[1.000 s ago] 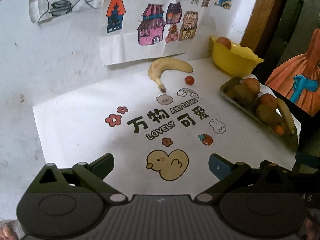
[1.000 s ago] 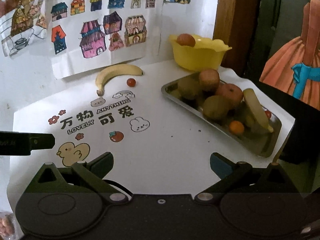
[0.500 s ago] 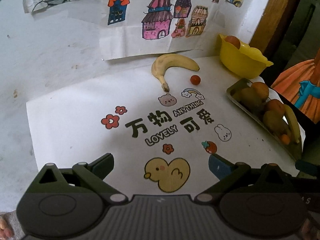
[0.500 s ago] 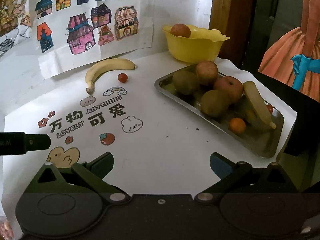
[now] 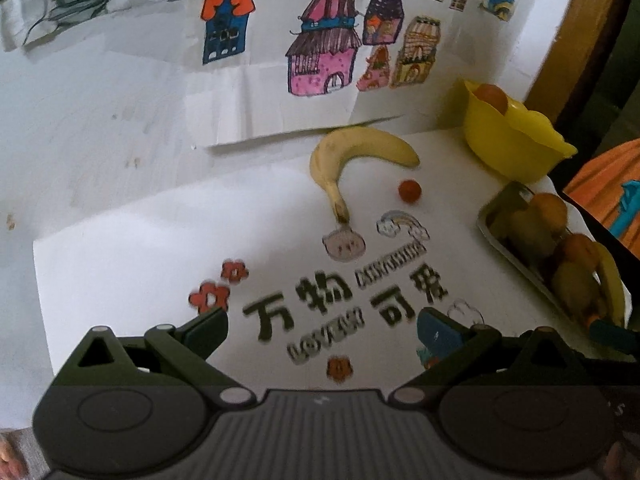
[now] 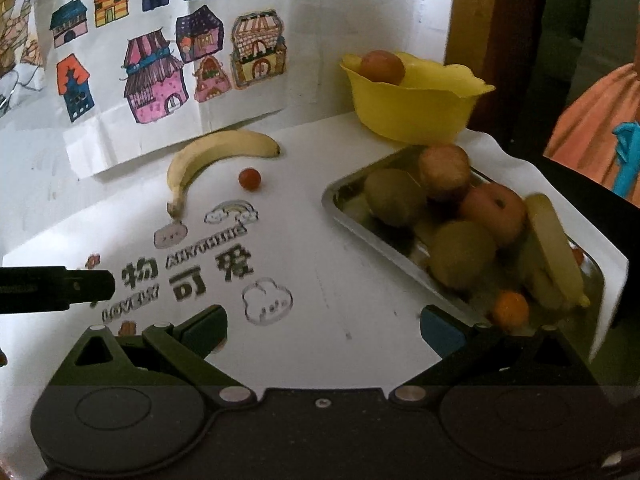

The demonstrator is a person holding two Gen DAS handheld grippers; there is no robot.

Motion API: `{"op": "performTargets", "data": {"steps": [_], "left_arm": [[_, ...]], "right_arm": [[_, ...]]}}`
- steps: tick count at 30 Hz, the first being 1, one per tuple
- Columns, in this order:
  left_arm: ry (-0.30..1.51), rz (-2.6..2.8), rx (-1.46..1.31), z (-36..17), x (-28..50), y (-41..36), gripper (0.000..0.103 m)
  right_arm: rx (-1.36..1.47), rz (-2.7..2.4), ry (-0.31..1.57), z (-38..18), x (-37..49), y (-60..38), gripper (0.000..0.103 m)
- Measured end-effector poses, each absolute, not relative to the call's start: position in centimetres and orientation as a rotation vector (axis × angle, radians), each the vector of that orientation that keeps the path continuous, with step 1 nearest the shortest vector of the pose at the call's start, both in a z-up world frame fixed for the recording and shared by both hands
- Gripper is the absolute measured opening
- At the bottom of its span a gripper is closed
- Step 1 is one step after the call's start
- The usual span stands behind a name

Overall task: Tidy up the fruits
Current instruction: 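Grasp the red cherry tomato with the right tool while the left tool grasps the second banana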

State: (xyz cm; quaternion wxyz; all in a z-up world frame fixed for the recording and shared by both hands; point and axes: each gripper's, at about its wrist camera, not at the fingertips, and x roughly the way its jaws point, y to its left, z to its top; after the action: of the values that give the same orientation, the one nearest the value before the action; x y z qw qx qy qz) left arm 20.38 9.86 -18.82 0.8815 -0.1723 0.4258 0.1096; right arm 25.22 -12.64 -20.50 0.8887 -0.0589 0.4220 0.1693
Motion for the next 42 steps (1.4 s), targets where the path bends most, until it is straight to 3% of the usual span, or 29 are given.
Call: {"op": "performTargets", "data": {"steps": [14, 20, 36, 42], "left_arm": [[0.825, 0.276, -0.308, -20.2, 30.3, 10.9, 0.103], [0.805, 0.315, -0.316, -21.4, 33.7, 12.0, 0.103], [0.812, 0.339, -0.25, -22.8, 37.1, 14.2, 0.098], [0.843, 0.299, -0.207, -22.9, 38.4, 13.3, 0.078]], "right_arm": [[-0.27, 0.594, 0.683, -21.6, 33.4, -10.3, 0.102], [-0.361, 0.677, 0.621, -23.0, 36.6, -8.9, 0.096], [-0.386, 0.868, 0.738, -27.1, 39.0, -3.3, 0.059], [-0.377, 0.876, 0.729, -27.5, 39.5, -2.2, 0.05]]}}
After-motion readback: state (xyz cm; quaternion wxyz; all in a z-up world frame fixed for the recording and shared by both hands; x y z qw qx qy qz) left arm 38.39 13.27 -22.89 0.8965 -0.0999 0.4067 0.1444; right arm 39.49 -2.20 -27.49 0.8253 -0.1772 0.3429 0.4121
